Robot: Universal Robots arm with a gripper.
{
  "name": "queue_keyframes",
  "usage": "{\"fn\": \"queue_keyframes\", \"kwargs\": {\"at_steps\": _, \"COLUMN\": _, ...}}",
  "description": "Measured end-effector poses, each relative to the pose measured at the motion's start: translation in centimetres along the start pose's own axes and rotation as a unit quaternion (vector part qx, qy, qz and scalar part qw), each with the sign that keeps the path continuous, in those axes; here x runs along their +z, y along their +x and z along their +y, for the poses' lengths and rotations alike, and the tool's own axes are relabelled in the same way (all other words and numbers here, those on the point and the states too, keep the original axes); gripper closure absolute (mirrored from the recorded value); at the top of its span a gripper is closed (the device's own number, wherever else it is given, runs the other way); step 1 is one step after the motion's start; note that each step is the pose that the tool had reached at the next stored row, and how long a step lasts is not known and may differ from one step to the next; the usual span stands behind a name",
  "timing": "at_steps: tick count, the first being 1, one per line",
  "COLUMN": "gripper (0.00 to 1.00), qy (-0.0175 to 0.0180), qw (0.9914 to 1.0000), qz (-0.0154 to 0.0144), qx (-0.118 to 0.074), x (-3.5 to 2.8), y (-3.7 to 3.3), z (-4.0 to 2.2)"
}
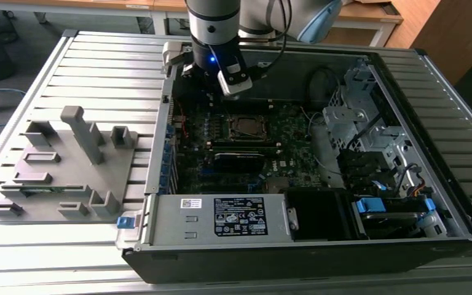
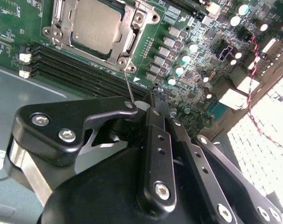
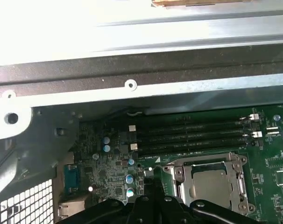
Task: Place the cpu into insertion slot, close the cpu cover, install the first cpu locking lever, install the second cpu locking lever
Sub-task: 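Install the first cpu locking lever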
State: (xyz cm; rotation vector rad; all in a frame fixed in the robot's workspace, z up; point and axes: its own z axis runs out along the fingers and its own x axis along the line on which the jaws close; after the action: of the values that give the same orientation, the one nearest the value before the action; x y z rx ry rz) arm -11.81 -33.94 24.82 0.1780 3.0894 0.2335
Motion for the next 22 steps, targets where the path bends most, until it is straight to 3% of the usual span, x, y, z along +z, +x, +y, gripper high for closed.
{"fn": "queue_keyframes", "kwargs": {"at_steps": 7, "gripper": 0.89, "qy": -0.0025, "qw": 0.99998, "qz": -0.0058, "qx": -0.001, "x": -0.05, "y": 0.89, "z": -0.1}}
{"fn": "queue_keyframes", "kwargs": {"at_steps": 8, "gripper": 0.89, "qy": -0.0073, "qw": 0.99996, "qz": -0.0056, "qx": -0.001, "x": -0.05, "y": 0.95, "z": -0.12}}
{"fn": "queue_keyframes", "kwargs": {"at_steps": 10, "gripper": 0.89, "qy": -0.0244, "qw": 0.99969, "qz": -0.0041, "qx": 0.0, "x": -0.06, "y": 1.06, "z": -0.18}}
{"fn": "queue_keyframes", "kwargs": {"at_steps": 11, "gripper": 0.89, "qy": -0.0287, "qw": 0.99958, "qz": -0.0038, "qx": 0.0, "x": -0.07, "y": 1.11, "z": -0.19}}
{"fn": "queue_keyframes", "kwargs": {"at_steps": 14, "gripper": 0.89, "qy": -0.0296, "qw": 0.99955, "qz": -0.0043, "qx": 0.0, "x": -0.07, "y": 1.22, "z": -0.2}}
{"fn": "queue_keyframes", "kwargs": {"at_steps": 15, "gripper": 0.89, "qy": -0.0324, "qw": 0.99947, "qz": -0.0041, "qx": 0.0, "x": -0.08, "y": 1.24, "z": -0.22}}
{"fn": "queue_keyframes", "kwargs": {"at_steps": 17, "gripper": 0.89, "qy": -0.0474, "qw": 0.99887, "qz": -0.0026, "qx": 0.001, "x": -0.08, "y": 1.24, "z": -0.25}}
{"fn": "queue_keyframes", "kwargs": {"at_steps": 18, "gripper": 0.89, "qy": -0.0515, "qw": 0.99867, "qz": -0.0022, "qx": 0.002, "x": -0.08, "y": 1.24, "z": -0.26}}
{"fn": "queue_keyframes", "kwargs": {"at_steps": 22, "gripper": 0.89, "qy": -0.0525, "qw": 0.99862, "qz": -0.0021, "qx": 0.002, "x": -0.07, "y": 1.13, "z": -0.25}}
